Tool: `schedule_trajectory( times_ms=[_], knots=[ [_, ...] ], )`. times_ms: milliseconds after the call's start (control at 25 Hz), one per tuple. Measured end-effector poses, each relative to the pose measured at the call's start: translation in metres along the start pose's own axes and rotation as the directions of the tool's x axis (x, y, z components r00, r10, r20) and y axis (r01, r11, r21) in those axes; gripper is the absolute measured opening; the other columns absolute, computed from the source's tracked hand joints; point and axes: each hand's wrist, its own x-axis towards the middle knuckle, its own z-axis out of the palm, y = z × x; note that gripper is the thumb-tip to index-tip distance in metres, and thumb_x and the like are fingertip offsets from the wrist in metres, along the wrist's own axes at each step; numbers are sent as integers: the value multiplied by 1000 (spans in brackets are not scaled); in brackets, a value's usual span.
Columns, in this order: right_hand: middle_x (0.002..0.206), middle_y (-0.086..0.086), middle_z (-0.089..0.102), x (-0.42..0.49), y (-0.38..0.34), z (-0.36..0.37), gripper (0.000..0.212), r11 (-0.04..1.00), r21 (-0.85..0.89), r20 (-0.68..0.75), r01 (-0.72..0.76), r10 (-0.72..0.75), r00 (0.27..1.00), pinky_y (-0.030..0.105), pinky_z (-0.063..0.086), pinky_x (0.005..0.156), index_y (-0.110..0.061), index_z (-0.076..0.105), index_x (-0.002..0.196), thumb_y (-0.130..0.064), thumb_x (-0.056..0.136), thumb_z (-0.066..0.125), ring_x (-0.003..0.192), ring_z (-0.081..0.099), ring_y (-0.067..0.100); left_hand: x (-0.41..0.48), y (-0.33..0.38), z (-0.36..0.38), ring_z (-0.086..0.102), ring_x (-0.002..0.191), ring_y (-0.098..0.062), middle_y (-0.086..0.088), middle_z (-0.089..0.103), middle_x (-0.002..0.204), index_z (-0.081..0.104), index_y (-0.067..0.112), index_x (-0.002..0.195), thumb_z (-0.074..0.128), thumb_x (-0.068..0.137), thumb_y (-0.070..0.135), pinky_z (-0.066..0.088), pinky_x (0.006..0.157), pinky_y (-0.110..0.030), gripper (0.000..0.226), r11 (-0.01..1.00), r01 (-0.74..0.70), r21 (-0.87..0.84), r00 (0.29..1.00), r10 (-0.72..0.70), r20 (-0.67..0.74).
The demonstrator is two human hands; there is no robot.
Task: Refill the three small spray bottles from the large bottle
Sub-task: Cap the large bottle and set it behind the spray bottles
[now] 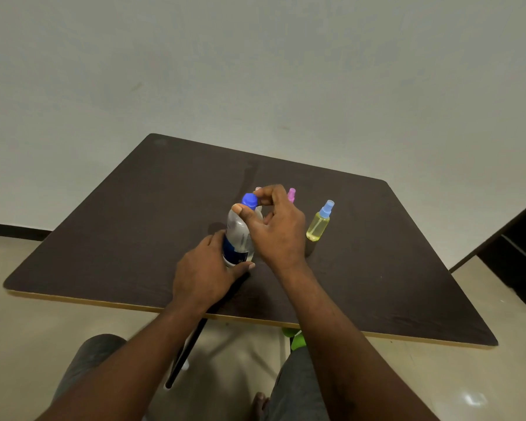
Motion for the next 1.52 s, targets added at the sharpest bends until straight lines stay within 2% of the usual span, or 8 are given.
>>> schedule_trajectory(
  times_ms=[80,200,440,600,840,1000,1160,1520],
  knots=[
    [107,-21,69,-10,13,-7,57,995,82,35,-52,49,998,17,56,69,-32,60,122,-71,82,72,78,70,3,0,-2,-1,66,97,-12,13,66,116,56,37,125,74,71,77,56,77,-33,70,1000,20,-23,1000,-20,4],
    [101,-18,72,-32,48,-22,49,981,139,-9,-136,138,990,11,53,69,-32,62,119,-65,85,74,86,71,-1,2,-4,-1,62,89,-8,16,66,109,59,38,118,77,67,72,47,72,-27,64,997,47,-61,998,-50,-43],
    [89,-13,70,-38,120,-55,15,926,44,-176,-376,377,909,41,63,75,-31,66,98,-35,92,79,80,67,2,28,-12,-5,59,84,-5,21,61,95,61,36,112,86,65,61,41,65,-19,59,980,115,-162,988,-130,-84],
    [115,-8,65,-13,156,-67,44,896,-18,-212,-444,431,877,34,59,83,-27,59,117,-41,84,85,102,64,7,67,-22,-12,60,78,-5,21,60,89,62,30,116,86,67,63,48,68,-25,64,971,154,-181,976,-178,-127],
    [144,-12,57,20,181,-57,96,901,-61,5,-430,431,902,38,53,104,-35,37,150,-46,73,93,126,58,9,171,-15,3,68,95,-21,4,72,108,62,25,123,83,70,66,58,83,-41,70,988,151,-22,988,-151,-25],
    [139,-19,59,19,185,-55,97,912,-92,38,-399,404,914,33,50,98,-48,30,147,-56,71,89,120,59,6,250,-5,38,65,111,-27,-2,72,119,61,22,129,86,71,61,55,97,-45,75,992,123,-19,992,-122,40],
    [116,-35,65,23,177,-55,80,905,-60,24,-421,423,906,21,48,85,-75,31,124,-58,70,87,104,62,-12,321,-5,77,54,127,-32,-4,68,126,56,24,134,83,70,68,48,107,-50,81,990,132,53,990,-134,46],
    [113,-51,58,26,174,-53,85,891,-28,-26,-453,453,891,12,43,82,-76,40,122,-81,48,81,100,61,-20,416,-6,118,55,129,-34,-6,64,132,51,24,136,82,70,71,44,109,-57,86,973,225,51,971,-228,74]
  ],
)
